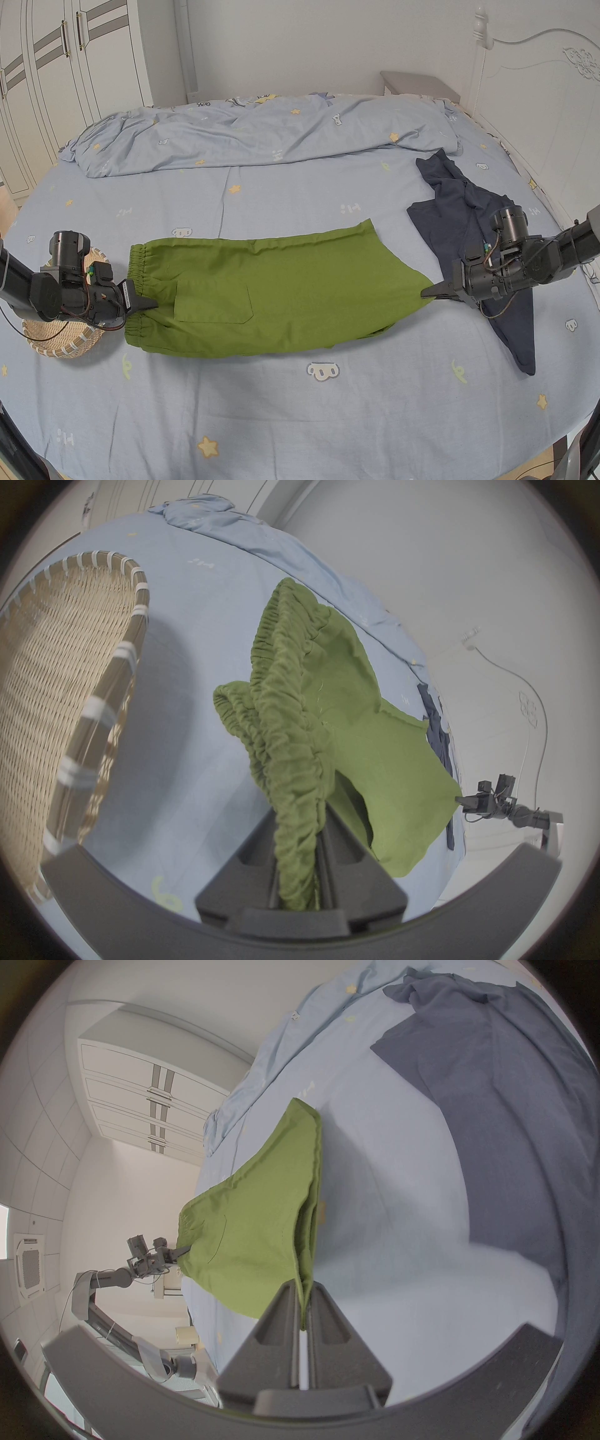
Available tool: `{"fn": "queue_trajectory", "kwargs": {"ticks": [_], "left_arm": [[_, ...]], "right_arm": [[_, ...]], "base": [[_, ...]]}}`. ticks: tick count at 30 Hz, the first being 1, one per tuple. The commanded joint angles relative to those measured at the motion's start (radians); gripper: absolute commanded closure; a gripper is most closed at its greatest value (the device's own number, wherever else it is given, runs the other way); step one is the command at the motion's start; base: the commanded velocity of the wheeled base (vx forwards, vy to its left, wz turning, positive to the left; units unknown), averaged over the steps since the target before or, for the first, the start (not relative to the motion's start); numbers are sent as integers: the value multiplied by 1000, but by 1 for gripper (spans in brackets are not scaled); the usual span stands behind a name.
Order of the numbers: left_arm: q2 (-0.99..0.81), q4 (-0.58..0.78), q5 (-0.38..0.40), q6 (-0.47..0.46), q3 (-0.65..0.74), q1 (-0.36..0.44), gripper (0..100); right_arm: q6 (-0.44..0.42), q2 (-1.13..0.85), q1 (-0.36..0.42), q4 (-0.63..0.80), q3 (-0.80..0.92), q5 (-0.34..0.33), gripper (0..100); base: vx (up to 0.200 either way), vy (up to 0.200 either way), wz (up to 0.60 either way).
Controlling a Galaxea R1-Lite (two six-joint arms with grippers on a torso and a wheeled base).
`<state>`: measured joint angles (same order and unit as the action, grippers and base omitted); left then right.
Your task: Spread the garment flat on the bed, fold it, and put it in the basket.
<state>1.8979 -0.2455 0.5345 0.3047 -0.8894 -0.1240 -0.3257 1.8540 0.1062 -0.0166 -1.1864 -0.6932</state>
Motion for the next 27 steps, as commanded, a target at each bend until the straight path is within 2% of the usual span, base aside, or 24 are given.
{"fn": "queue_trajectory", "kwargs": {"ticks": [1,4,6,8,14,17,20,21,27], "left_arm": [[-68,17,1,-84,124,-11,100],[-69,17,4,-122,165,-20,100],[-76,12,7,-171,237,-23,100],[-83,11,7,-180,260,-22,100],[-108,11,7,-220,317,-26,100],[-106,11,9,-254,331,-55,100],[-106,12,9,-271,331,-66,100],[-118,20,9,-317,333,-105,100],[-123,20,9,-323,334,-114,100]], "right_arm": [[34,-217,3,38,212,4,100],[47,-262,6,33,303,34,100],[90,-309,35,32,444,158,100],[102,-331,47,30,496,187,100],[103,-435,83,15,659,193,100],[96,-484,104,-11,738,198,100],[96,-492,107,-11,752,198,100],[94,-495,116,-14,778,196,100],[93,-489,118,-16,783,195,100]], "base": [[0,0,0],[0,0,0],[0,0,0],[0,0,0],[0,0,0],[0,0,0],[0,0,0],[0,0,0],[0,0,0]]}}
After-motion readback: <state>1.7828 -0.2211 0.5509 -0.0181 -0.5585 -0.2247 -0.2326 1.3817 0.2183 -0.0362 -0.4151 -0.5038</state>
